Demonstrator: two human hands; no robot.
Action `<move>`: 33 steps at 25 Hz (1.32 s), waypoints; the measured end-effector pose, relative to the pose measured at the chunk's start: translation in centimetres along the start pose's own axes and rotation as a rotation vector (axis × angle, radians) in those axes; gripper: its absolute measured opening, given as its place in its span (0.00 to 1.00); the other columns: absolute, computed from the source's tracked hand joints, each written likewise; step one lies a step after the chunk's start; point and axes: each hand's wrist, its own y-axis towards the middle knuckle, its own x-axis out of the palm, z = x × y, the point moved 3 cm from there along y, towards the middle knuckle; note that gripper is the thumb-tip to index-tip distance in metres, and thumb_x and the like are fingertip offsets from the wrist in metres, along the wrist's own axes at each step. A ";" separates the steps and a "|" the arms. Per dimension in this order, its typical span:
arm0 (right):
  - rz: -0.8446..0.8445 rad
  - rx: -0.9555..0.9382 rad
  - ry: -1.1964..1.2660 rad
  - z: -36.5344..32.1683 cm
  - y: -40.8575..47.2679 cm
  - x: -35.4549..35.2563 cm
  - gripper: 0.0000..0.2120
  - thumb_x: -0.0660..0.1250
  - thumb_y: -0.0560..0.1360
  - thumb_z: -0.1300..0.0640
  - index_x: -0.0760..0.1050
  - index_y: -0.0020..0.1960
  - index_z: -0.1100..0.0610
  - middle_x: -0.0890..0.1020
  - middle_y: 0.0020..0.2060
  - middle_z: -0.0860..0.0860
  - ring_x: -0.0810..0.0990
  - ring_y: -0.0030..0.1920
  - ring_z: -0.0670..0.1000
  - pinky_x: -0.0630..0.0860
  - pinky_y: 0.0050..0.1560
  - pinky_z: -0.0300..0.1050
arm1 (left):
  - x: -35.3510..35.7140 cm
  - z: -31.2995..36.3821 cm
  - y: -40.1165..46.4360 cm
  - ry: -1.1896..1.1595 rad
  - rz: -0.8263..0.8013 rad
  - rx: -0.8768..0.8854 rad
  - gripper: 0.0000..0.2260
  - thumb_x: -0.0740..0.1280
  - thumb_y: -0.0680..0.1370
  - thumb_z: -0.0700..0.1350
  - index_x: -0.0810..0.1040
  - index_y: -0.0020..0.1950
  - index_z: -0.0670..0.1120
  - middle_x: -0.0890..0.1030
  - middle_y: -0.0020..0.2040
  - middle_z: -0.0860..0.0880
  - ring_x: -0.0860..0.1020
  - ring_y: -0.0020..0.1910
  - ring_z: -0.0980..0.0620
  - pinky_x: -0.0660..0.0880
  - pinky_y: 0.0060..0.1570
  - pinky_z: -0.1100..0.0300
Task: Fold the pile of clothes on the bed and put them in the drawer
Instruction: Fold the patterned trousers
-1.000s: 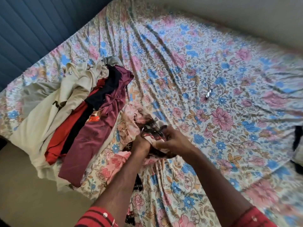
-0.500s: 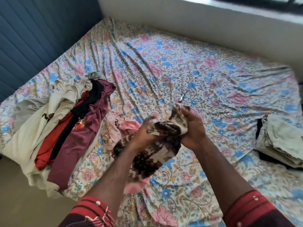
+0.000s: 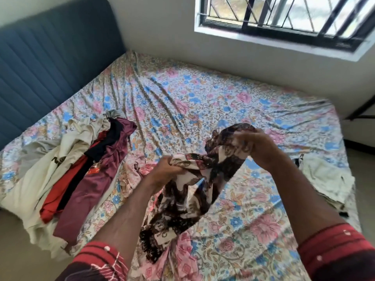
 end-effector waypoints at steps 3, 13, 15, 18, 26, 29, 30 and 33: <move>0.149 -0.025 0.339 0.4 -0.3 -3.9 0.02 0.72 0.74 0.62 0.84 0.45 0.60 0.84 0.36 0.54 0.84 0.35 0.54 0.80 0.41 0.48 | -1.4 1.6 -0.9 0.111 0.432 0.143 0.02 0.70 0.79 0.38 0.80 0.51 0.44 0.82 0.45 0.46 0.82 0.43 0.46 0.74 0.30 0.65; -0.060 0.275 0.353 2.1 -3.8 1.1 0.18 0.63 0.78 0.65 0.75 0.67 0.63 0.84 0.52 0.63 0.85 0.46 0.61 0.83 0.50 0.59 | 4.0 3.3 -2.6 0.637 -0.268 0.088 0.23 0.65 0.83 0.54 0.66 0.77 0.54 0.65 0.79 0.45 0.68 0.74 0.44 0.63 0.75 0.41; -0.209 0.270 0.421 1.5 -4.9 2.2 0.19 0.64 0.75 0.64 0.76 0.65 0.66 0.85 0.49 0.63 0.86 0.45 0.61 0.84 0.48 0.57 | 4.7 3.4 -2.1 0.486 -0.152 0.141 0.36 0.72 0.79 0.52 0.54 0.80 0.59 0.56 0.82 0.42 0.60 0.78 0.40 0.59 0.76 0.38; -0.360 0.229 0.506 0.3 -6.4 2.4 0.17 0.72 0.66 0.63 0.84 0.54 0.65 0.87 0.46 0.61 0.87 0.44 0.60 0.84 0.48 0.54 | 5.2 3.2 -1.8 0.567 -0.185 0.177 0.48 0.78 0.73 0.53 0.49 0.82 0.57 0.49 0.83 0.47 0.53 0.80 0.43 0.53 0.78 0.40; -0.229 0.108 0.432 -1.7 -6.3 -2.4 0.26 0.86 0.53 0.57 0.84 0.49 0.61 0.85 0.39 0.56 0.85 0.40 0.54 0.83 0.46 0.48 | 4.4 8.0 -2.6 0.234 -0.297 0.154 0.06 0.67 0.79 0.32 0.76 0.51 0.42 0.84 0.38 0.44 0.82 0.36 0.46 0.81 0.42 0.48; -0.131 0.217 0.099 -2.0 -4.7 -3.5 0.34 0.88 0.56 0.53 0.77 0.54 0.65 0.83 0.44 0.59 0.83 0.41 0.56 0.84 0.47 0.48 | 2.6 10.6 -2.2 0.476 -0.283 0.342 0.04 0.74 0.76 0.35 0.83 0.47 0.43 0.85 0.39 0.48 0.84 0.38 0.49 0.82 0.41 0.51; -0.137 0.246 -0.091 -2.3 -4.4 -3.5 0.30 0.86 0.62 0.54 0.78 0.57 0.65 0.85 0.48 0.61 0.84 0.45 0.58 0.84 0.51 0.49 | 2.1 11.7 -2.1 0.480 -0.244 0.386 0.05 0.75 0.75 0.34 0.83 0.45 0.43 0.84 0.37 0.49 0.83 0.36 0.52 0.81 0.37 0.57; -0.073 0.095 -0.343 -5.0 -3.7 -3.5 0.11 0.75 0.72 0.51 0.84 0.50 0.57 0.86 0.47 0.58 0.83 0.46 0.55 0.81 0.51 0.49 | 1.2 15.5 -2.0 0.458 -0.176 0.488 0.10 0.77 0.71 0.31 0.79 0.41 0.41 0.80 0.33 0.52 0.79 0.32 0.58 0.75 0.32 0.65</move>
